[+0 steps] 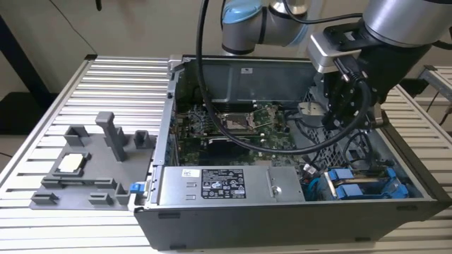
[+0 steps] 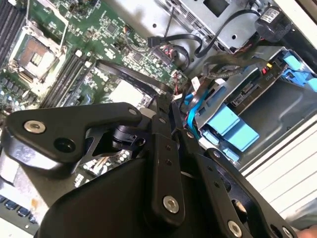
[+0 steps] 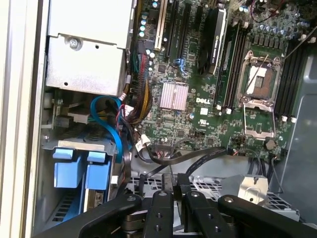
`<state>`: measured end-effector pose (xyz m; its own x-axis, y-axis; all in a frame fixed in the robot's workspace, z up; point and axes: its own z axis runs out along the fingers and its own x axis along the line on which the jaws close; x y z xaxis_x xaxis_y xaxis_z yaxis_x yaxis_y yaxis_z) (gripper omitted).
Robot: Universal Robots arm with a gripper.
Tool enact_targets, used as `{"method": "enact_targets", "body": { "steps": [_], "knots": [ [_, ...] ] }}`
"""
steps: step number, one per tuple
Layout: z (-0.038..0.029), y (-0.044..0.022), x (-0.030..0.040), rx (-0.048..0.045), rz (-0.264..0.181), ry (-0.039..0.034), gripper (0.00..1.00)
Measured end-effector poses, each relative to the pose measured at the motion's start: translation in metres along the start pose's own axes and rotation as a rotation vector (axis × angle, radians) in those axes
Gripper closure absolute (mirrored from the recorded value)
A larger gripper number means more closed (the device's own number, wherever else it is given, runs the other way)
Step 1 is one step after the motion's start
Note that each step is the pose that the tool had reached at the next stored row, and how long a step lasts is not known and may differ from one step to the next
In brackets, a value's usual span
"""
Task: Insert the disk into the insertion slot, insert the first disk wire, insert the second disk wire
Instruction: 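Insert the first disk wire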
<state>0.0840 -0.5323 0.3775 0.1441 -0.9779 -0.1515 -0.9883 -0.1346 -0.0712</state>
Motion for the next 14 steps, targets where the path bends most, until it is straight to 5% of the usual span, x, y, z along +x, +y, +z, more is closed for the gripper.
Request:
{"method": "enact_targets", "body": {
  "steps": [5, 14],
  "knots": [
    [-0.0006, 0.0016, 0.0114, -0.0018, -0.001, 0.0122, 0.84],
    [-0.0001, 0.0032, 0.0350, -0.0021, -0.001, 0.0144, 0.84]
  ]
}}
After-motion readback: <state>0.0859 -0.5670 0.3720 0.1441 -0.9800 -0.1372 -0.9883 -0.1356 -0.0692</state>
